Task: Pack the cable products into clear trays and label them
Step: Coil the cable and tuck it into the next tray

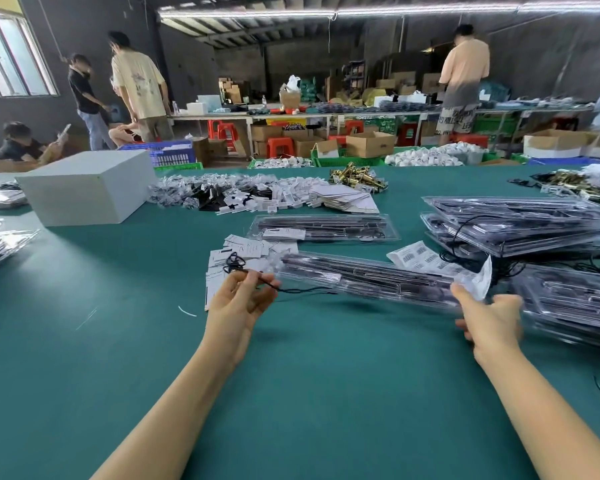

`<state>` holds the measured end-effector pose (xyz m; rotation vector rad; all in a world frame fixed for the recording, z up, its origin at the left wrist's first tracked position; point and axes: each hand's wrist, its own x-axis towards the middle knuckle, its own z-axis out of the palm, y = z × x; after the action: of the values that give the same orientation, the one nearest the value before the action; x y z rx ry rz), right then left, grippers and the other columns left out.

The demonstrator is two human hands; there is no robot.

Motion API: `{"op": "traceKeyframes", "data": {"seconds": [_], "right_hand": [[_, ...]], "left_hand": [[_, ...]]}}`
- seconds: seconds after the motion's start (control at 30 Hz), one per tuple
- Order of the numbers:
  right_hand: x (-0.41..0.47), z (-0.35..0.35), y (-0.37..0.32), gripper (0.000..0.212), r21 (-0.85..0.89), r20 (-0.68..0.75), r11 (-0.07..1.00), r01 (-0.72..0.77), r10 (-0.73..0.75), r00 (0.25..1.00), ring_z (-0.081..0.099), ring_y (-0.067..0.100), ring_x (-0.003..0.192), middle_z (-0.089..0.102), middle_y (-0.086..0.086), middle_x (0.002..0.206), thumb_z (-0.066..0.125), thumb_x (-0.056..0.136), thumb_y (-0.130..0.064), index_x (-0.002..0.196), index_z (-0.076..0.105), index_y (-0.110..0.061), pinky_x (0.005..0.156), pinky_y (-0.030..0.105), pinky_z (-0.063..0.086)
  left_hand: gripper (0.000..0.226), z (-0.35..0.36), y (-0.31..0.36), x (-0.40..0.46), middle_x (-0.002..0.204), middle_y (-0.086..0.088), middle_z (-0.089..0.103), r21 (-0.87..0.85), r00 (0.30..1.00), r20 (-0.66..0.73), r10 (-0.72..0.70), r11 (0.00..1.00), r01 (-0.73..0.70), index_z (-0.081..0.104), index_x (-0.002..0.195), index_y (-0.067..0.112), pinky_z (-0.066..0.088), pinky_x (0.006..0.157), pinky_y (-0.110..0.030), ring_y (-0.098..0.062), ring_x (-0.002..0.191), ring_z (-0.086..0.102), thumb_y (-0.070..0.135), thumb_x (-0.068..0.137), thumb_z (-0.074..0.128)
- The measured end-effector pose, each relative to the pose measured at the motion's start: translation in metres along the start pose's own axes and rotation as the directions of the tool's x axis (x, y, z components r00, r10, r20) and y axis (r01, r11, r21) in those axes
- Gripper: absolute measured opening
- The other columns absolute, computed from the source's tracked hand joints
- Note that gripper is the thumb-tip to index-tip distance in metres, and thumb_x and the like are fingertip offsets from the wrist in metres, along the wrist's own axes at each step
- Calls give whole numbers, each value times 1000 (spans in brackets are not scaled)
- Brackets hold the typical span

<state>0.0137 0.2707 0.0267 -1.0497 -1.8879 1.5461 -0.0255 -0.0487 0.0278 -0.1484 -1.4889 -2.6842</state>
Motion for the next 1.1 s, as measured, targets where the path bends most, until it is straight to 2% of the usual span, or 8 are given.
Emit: {"op": "traceKeyframes", "data": {"seconds": [0.1,0.3,0.4,0.53,0.67,0.87,0.97,1.1], "right_hand": [[-6,-1,1,53,-505,-33,850,152,-195,980,55,43,95,50,27,118,56,90,-44,120,42,-4,76,43,42],[-26,-2,-8,38,-902,203,310,300,-310,929,61,37,89,41,19,125,34,101,-40,125,46,-13,64,33,37],[-46,5,-20,32,-718,336,375,587,-552,763,61,24,78,62,4,101,38,100,-37,110,58,-14,59,28,36],[-101,22,-32,47,111,492,705,700,-651,578,60,-8,76,65,-23,78,47,84,-61,111,62,-25,66,7,42],[-119,40,-18,23,190,625,714,674,-617,477,62,-1,95,65,-15,105,66,88,-30,109,59,-35,83,21,50],[-107,39,-20,18,267,618,882,389,-466,633,69,11,72,73,1,86,59,93,-6,91,66,-22,72,19,53],[-97,35,-25,12,326,656,944,48,-262,708,65,10,63,75,3,84,56,94,-6,95,66,-13,63,23,46],[-87,29,-28,10,298,774,934,-197,-115,622,62,13,59,74,14,90,57,92,-4,99,62,-8,58,24,39]], "left_hand": [[10,8,-10,-10,87,9,68,444,985,39,171,880,-170,56,87,11,55,79,-24,-17,82,72,15,96,54],[17,15,-32,-26,103,0,48,760,764,535,361,191,-622,57,84,6,44,81,-21,-12,91,54,21,91,55],[15,19,-36,-30,108,-15,55,725,652,657,379,-81,-684,62,81,3,50,80,-34,-30,96,57,16,88,60],[23,24,-36,-34,105,-15,63,617,507,777,373,-295,-729,66,79,6,49,80,-37,-30,101,50,23,89,54],[17,28,-36,-38,108,-10,66,564,474,823,315,-343,-752,71,87,9,50,86,-37,-27,109,52,19,89,57],[18,30,-32,-42,114,-11,65,536,488,832,264,-155,-830,68,98,2,48,98,-35,-29,114,59,18,91,61],[23,31,-32,-44,103,-12,63,612,543,747,384,-77,-787,65,102,-2,48,88,-34,-26,98,59,17,93,54],[34,30,-29,-41,123,-16,58,768,668,580,466,-40,-639,60,123,-1,45,96,-40,-31,112,56,11,91,55]]}}
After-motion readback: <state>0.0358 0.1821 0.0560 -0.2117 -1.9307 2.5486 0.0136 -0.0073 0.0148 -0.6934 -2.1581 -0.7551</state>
